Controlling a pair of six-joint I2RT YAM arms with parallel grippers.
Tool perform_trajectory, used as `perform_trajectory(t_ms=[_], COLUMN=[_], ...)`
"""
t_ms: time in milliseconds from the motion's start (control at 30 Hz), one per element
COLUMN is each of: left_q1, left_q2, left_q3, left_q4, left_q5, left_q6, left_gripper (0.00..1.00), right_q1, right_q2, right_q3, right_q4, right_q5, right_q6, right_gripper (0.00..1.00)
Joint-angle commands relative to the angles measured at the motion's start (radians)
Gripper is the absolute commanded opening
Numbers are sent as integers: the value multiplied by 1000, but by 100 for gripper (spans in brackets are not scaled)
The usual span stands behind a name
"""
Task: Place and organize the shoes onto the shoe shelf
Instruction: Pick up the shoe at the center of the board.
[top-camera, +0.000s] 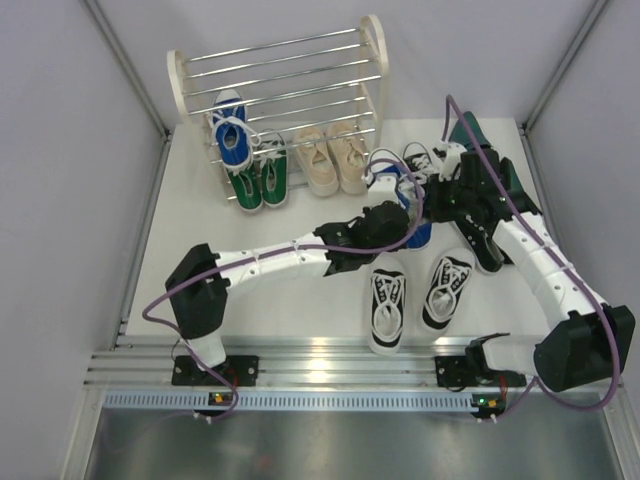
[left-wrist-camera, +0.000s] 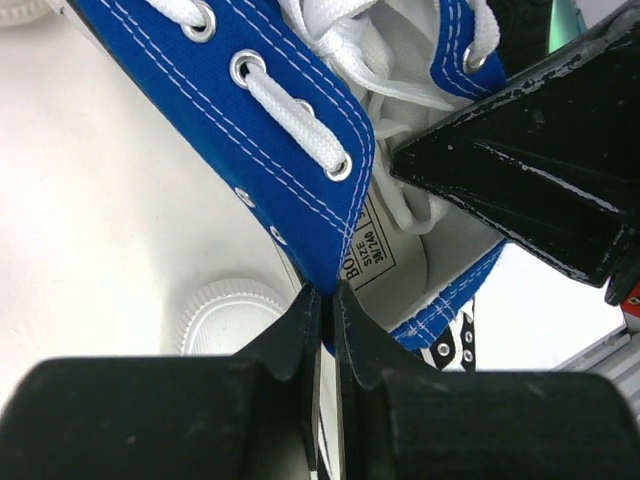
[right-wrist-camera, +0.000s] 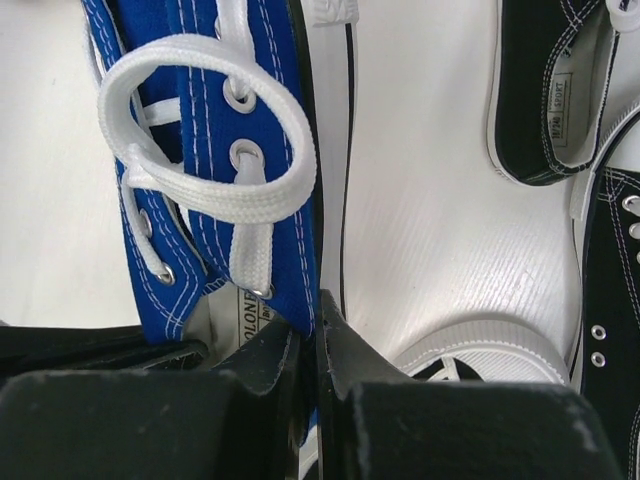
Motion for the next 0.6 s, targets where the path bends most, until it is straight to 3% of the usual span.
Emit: perform_trajectory(t_ms=[0, 267, 567], left_q1=[7, 8, 19], left_q2=[-62, -195, -373], left_q3=[-31, -172, -291], left_q4=[-24, 23, -27], left_q5=[-17, -44, -35], left_q6=[88, 23, 32], left_gripper=[0, 0, 0], right_q1=[8, 7, 10], right_q2=[-91, -71, -33], right_q3=[75, 53, 32], right_q4=[114, 149, 241], right_q5=[-112, -209, -397], right_q6=[32, 72, 112], right_gripper=[0, 0, 20])
